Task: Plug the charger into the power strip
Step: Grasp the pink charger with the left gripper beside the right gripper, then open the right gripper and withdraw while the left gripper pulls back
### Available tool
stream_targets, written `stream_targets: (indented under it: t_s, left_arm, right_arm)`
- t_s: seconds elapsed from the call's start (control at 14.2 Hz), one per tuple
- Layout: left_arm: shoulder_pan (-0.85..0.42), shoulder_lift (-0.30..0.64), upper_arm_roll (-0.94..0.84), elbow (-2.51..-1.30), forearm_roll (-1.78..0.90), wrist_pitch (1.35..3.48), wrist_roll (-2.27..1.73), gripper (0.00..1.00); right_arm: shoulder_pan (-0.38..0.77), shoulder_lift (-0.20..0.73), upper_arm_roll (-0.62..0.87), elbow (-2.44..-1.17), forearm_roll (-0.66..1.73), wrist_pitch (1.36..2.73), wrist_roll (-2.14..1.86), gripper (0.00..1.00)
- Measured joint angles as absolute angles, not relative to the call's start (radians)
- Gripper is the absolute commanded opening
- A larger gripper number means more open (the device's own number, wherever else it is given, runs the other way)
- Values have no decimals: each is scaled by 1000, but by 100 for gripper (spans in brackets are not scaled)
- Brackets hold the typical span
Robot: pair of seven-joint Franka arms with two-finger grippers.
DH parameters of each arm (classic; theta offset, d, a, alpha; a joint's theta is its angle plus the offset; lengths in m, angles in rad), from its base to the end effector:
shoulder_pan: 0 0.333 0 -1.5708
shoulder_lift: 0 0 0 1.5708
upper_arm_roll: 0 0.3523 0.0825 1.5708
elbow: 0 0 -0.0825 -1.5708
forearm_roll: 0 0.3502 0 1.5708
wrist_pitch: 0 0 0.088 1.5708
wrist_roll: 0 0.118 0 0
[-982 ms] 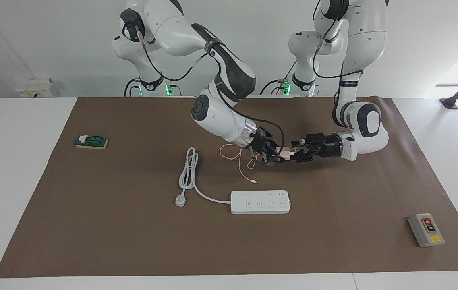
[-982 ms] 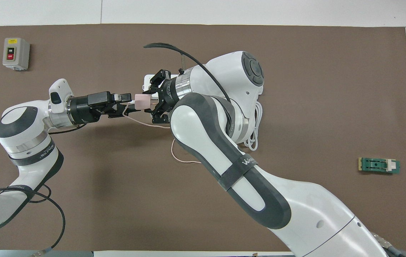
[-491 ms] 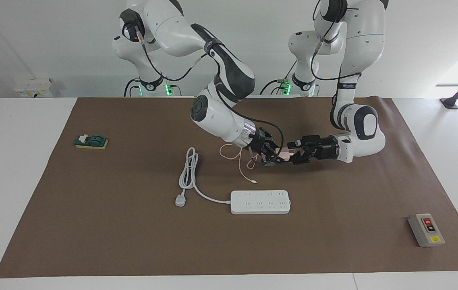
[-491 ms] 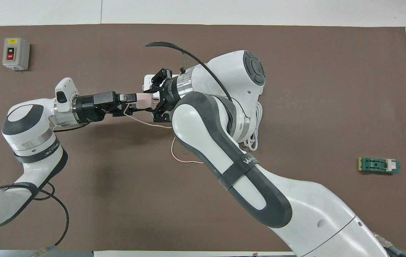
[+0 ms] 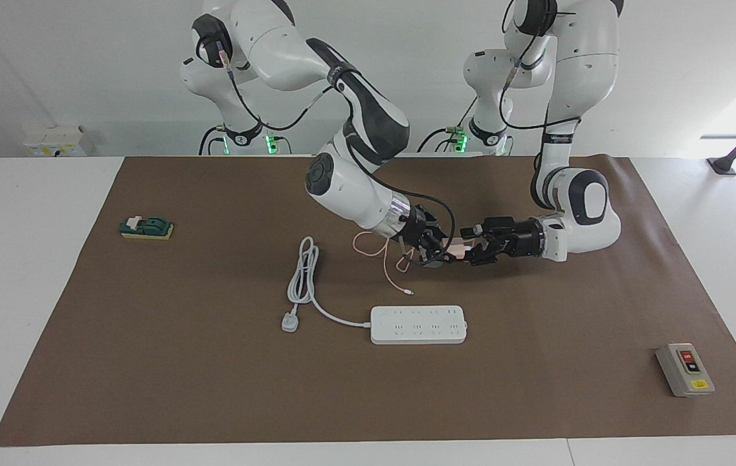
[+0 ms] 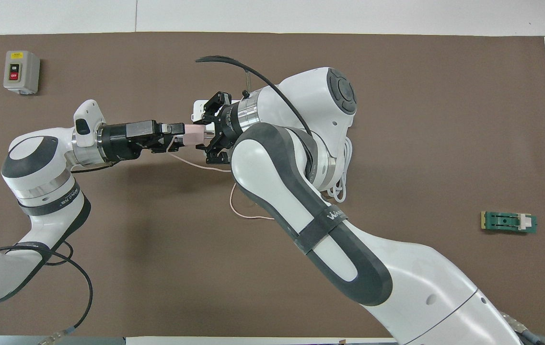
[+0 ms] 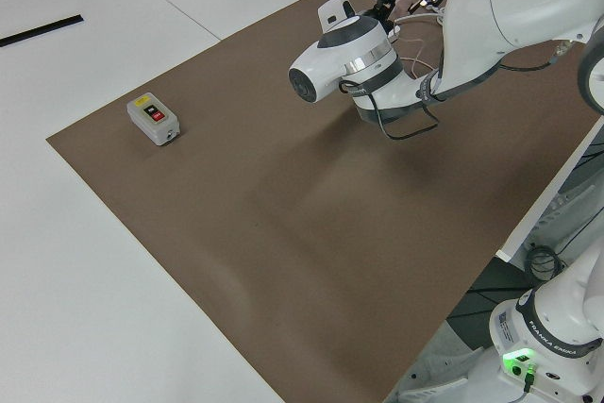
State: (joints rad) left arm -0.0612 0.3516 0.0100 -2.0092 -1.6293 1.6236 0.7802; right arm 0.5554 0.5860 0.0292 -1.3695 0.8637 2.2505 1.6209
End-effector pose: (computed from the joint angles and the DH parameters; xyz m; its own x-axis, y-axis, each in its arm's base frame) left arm 0.5682 -0.1428 0.3821 0.9996 0.0269 -0.0112 0.0112 0.0005 0.9999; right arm 0.6070 0.4283 0.4510 0.0611 -0.6931 -0.7182 -0.9981 -0.0433 -0.0431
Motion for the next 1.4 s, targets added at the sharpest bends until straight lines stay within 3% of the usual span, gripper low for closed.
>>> stream_targets:
  t_s: [0.21, 0.28, 0.35, 0.7, 0.77, 1.12, 1.26, 1.4]
  left_arm:
    - [-61, 353, 10, -2007, -1625, 1624, 780, 100]
    - [-61, 354, 11, -2006, -1621, 1624, 780, 93]
    - [-61, 356, 11, -2004, -1618, 1624, 780, 83]
    - [-61, 363, 11, -1991, -1614, 1624, 780, 7]
    - [-61, 364, 11, -1988, -1613, 1624, 780, 0]
    - [-61, 371, 14, -1975, -1589, 1626, 782, 0]
    - [-59, 371, 16, -1945, -1527, 1627, 738, 0]
    - [-53, 371, 17, -1885, -1433, 1617, 633, 0]
  right_arm:
    - [555, 586, 29, -1369, 864, 2251, 1621, 0]
    - [555, 586, 29, -1369, 864, 2251, 1621, 0]
    - [555, 586, 29, -1369, 864, 2251, 1621, 0]
    - [555, 586, 29, -1369, 864, 2251, 1621, 0]
    - [555, 586, 29, -1369, 864, 2251, 1621, 0]
    - [555, 587, 30, -1365, 864, 2250, 1634, 0]
    - [556, 587, 32, -1365, 864, 2249, 1658, 98]
    - [557, 587, 33, -1362, 866, 2251, 1676, 100]
